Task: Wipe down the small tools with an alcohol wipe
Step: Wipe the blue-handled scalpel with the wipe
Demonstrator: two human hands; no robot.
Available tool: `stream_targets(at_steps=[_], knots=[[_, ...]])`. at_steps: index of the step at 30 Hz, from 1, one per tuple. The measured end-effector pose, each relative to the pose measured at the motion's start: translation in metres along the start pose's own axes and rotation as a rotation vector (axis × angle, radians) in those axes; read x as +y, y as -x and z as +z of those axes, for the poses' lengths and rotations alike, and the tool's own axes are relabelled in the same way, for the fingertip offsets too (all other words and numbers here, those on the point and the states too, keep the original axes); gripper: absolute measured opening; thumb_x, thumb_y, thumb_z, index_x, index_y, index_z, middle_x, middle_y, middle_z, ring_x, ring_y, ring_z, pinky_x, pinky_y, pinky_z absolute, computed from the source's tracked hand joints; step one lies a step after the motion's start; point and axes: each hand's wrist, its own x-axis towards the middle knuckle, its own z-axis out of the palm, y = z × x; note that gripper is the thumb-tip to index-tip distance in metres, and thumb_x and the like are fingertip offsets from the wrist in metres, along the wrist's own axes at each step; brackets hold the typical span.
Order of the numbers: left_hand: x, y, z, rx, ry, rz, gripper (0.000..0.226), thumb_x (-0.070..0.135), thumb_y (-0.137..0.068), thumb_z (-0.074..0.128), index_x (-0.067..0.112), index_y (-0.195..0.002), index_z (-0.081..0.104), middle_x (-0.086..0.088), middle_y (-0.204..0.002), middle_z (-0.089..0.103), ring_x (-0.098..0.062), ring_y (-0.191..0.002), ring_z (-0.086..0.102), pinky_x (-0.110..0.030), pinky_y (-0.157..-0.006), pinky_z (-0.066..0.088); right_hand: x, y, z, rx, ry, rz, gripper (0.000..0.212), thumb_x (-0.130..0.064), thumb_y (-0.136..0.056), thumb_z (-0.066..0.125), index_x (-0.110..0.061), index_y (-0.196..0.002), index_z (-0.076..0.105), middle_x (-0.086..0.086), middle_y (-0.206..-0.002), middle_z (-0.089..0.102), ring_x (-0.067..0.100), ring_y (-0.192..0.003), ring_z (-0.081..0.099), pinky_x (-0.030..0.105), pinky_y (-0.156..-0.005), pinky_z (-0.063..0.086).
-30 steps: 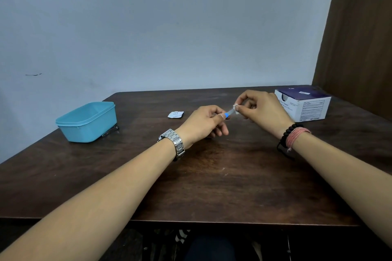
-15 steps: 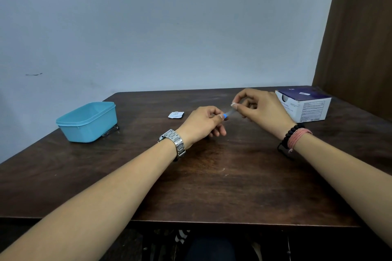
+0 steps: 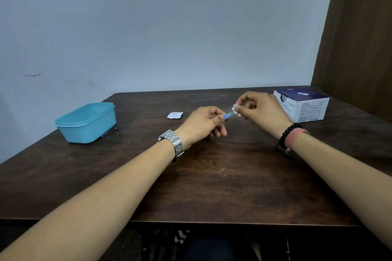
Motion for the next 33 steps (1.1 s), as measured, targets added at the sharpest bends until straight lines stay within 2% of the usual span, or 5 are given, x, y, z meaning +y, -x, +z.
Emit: stream_targets(at_steps=[11,14,20,26,33], knots=[[0.001,0.0,0.0,0.024,0.004,-0.025,0.016,0.023,-0.099,0.05,0.014,-0.097,0.063,-0.003,-0.069,0.07,-0.012,-0.058,0.057,-0.024,-0.058,0.047,0.005,-0.003,-0.01,0.204,0.076,0.086,0.012,-0.03,-0.083,0.068,-0.02,-0.076,0.066,-0.007,-0.071,0.067,0.011,-0.073,0.062,0.03,-0.078,0.048],[0.0,-0.001,0.0,0.04,-0.016,-0.031,0.016,0.023,-0.099,0.05,0.013,-0.097,0.062,-0.001,-0.068,0.07,-0.011,-0.056,0.057,-0.023,-0.057,0.047,-0.004,0.0,-0.01,0.17,-0.012,0.001,0.009,-0.027,-0.083,0.07,-0.021,-0.077,0.066,-0.005,-0.067,0.066,0.01,-0.068,0.061,0.018,-0.067,0.045],[0.0,-0.001,0.0,0.038,-0.034,-0.012,0.014,0.02,-0.099,0.048,0.017,-0.09,0.059,-0.003,-0.069,0.07,-0.009,-0.055,0.057,-0.024,-0.056,0.047,-0.02,0.009,0.006,-0.111,-0.006,-0.196,0.006,-0.02,-0.082,0.073,-0.019,-0.081,0.068,-0.002,-0.072,0.067,0.012,-0.065,0.057,0.012,-0.06,0.041],[0.0,-0.001,0.001,0.019,-0.023,0.003,0.014,0.025,-0.099,0.05,0.017,-0.095,0.061,-0.001,-0.069,0.071,-0.01,-0.056,0.058,-0.023,-0.058,0.046,-0.007,0.002,0.001,0.004,0.043,-0.083,0.007,-0.026,-0.081,0.073,-0.022,-0.077,0.068,-0.008,-0.065,0.065,0.002,-0.057,0.054,0.021,-0.06,0.045],[0.0,0.0,0.001,0.015,-0.012,0.002,0.014,0.025,-0.099,0.05,0.018,-0.095,0.062,-0.001,-0.069,0.071,-0.011,-0.058,0.058,-0.026,-0.061,0.047,-0.002,0.0,-0.002,0.027,0.006,-0.007,0.011,-0.028,-0.081,0.073,-0.021,-0.075,0.066,-0.006,-0.061,0.066,0.0,-0.051,0.053,0.022,-0.056,0.042]])
